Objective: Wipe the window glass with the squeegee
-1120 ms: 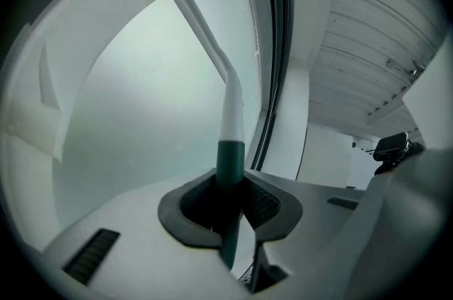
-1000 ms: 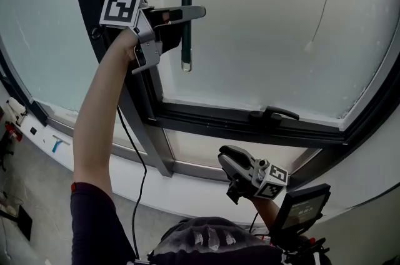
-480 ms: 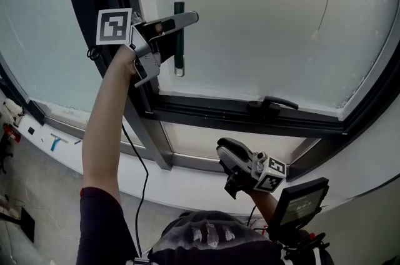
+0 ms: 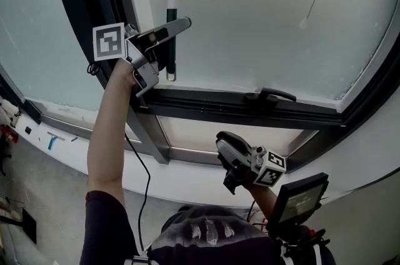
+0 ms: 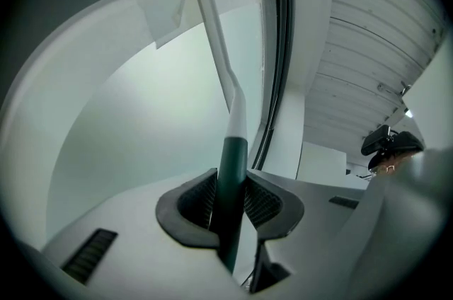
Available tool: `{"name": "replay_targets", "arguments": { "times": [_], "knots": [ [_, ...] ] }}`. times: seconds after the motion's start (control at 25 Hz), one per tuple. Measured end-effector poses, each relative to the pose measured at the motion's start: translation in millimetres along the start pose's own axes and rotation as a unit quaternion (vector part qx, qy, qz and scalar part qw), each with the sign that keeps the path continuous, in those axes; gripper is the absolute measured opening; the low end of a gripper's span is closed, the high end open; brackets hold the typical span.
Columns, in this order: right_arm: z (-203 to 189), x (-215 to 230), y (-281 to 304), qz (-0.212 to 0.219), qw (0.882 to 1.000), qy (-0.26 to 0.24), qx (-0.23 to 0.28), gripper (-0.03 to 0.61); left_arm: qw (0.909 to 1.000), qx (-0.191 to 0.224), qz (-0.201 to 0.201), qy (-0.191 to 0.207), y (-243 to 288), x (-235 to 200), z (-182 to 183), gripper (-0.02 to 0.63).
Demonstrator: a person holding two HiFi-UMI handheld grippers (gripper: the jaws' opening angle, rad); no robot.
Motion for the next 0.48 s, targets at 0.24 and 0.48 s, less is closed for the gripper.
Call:
{"name": "replay_targets", "arguments": {
  "times": [0.24,0.48],
  "knots": [
    [-2.1,0.3,1.7,-0.004,1.0,0.005,0.0,0.097,0.9997,0.014,0.011,0.016,-3.1,-2.7,-8.3,0.081],
    [-9.4,4.9,-7.0,-0.013,1.0,0.009,0.007,0.098,0.9996,0.027,0.008,0.004,-10.0,-20.2,-32.5,0.081]
  ]
}}
Point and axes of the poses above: the fingertips, and each gripper's own axes: y forward along the fingers, x to its right, z out of its top, the point moved 7 cm from there along -y, backward along the fingers, and after that the axes turned 11 degrees about -y, right-handed, at the moved point
